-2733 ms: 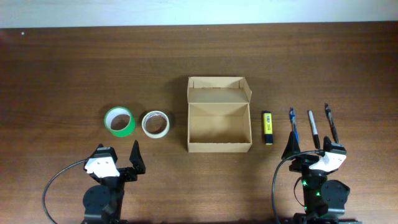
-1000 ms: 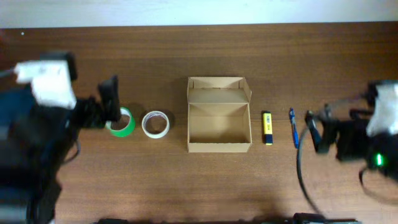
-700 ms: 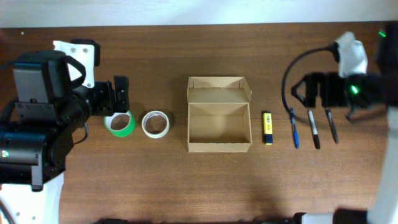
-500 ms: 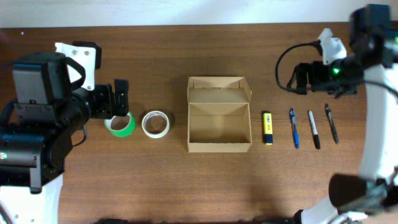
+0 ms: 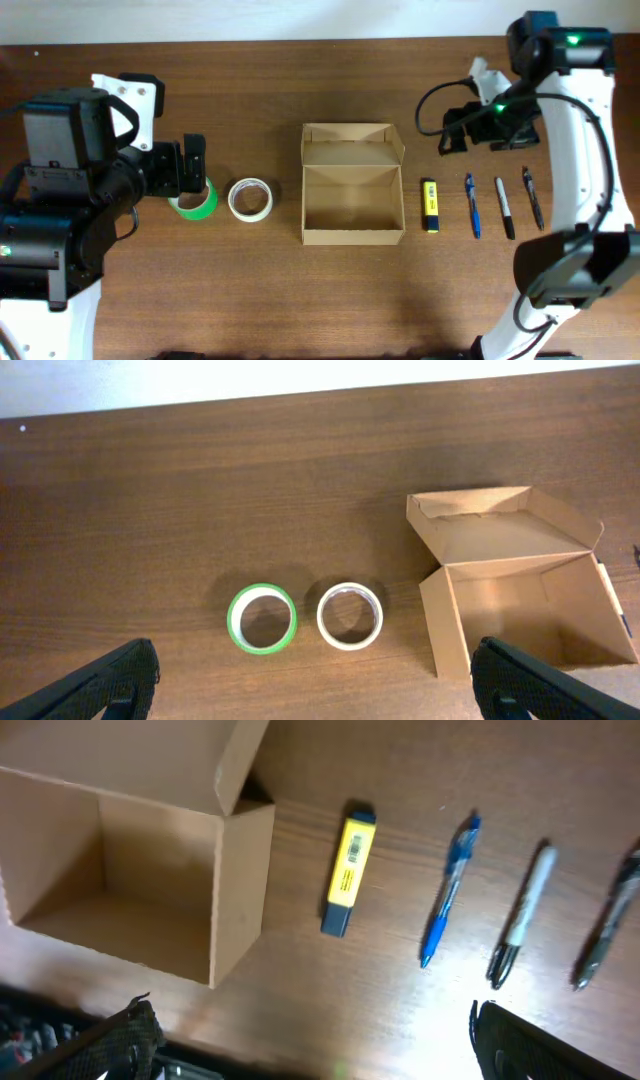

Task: Pack container
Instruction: 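Raise both arms and move the left gripper over the tape rolls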

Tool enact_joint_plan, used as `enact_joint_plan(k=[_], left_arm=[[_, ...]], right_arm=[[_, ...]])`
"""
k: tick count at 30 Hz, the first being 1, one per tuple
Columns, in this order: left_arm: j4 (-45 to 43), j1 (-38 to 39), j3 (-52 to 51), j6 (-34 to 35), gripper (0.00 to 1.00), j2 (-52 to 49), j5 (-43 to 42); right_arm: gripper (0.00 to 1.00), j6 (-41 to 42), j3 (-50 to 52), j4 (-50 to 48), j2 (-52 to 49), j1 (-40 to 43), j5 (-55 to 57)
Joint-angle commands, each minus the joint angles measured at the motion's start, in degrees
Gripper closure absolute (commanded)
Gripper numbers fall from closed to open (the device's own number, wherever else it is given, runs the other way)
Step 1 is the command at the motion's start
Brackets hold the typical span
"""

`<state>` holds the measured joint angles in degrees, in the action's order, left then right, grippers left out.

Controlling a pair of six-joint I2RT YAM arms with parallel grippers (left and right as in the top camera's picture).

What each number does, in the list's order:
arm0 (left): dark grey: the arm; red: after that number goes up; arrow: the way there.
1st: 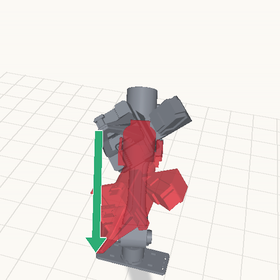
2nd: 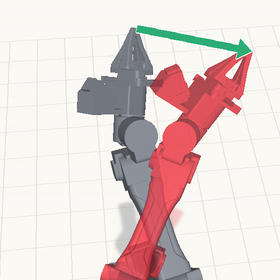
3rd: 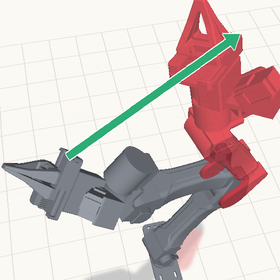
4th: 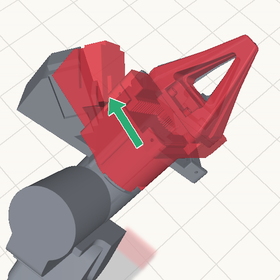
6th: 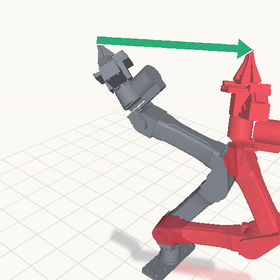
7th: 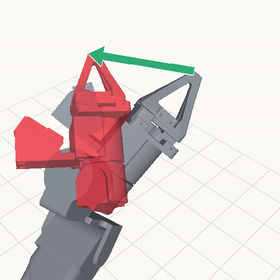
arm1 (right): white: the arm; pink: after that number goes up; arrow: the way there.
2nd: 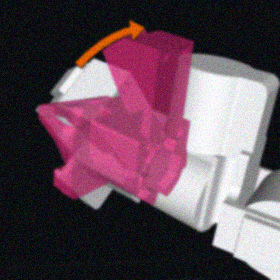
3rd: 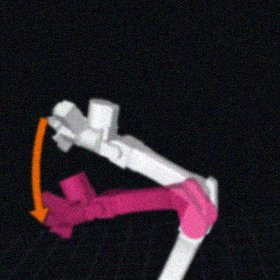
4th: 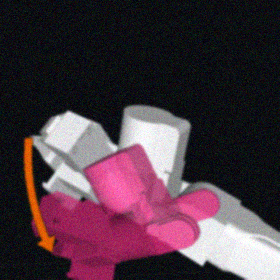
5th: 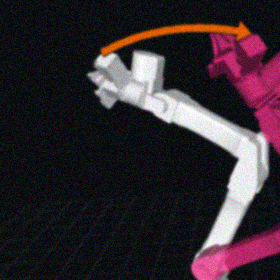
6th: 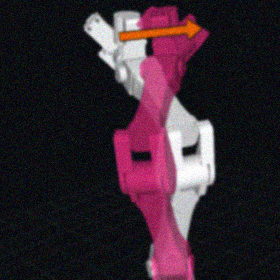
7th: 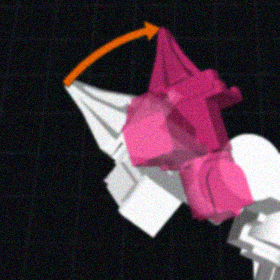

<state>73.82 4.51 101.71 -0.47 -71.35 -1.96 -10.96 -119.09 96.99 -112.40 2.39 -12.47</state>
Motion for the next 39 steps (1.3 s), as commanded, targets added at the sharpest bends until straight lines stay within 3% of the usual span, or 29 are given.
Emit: enact_joint_plan(k=[1, 7, 14, 21, 25, 32, 39], left_arm=[[0.90, -0.17, 1.20, -1.14, 0.00, 0.59, 0.44], [0.79, -0.17, 1.20, -1.14, 0.01, 0.59, 0.44], [0.83, -0.17, 1.18, -1.14, 0.01, 0.52, 2.82], [2.32, -0.17, 0.09, -1.09, 0.01, -1.73, 4.79], [1.62, -0.20, -2.51, -1.05, 0.01, -3.65, 4.81], [-9.38, -0.20, -12.72, 1.33, 0.01, -5.27, 5.03], [-22.38, -0.35, -27.61, 2.86, 0.00, -5.44, 7.96]], right_arm=[[0.01, -1.07, 4.26, -0.33, -1.49, -0.09, -0.70], [0.01, -1.07, 2.58, -3.21, -1.16, -0.13, -6.56], [0.01, -1.07, -10.62, -3.52, -1.11, -4.17, -12.22], [0.01, 2.84, -35.82, 0.33, -0.52, -13.35, -0.35], [0.01, 5.88, -43.54, 0.33, 2.95, -16.98, 9.46], [0.01, 11.28, -44.74, 0.33, 10.95, -17.75, 25.14], [0.01, 11.52, -44.74, 0.33, 14.56, -17.75, 25.64]])
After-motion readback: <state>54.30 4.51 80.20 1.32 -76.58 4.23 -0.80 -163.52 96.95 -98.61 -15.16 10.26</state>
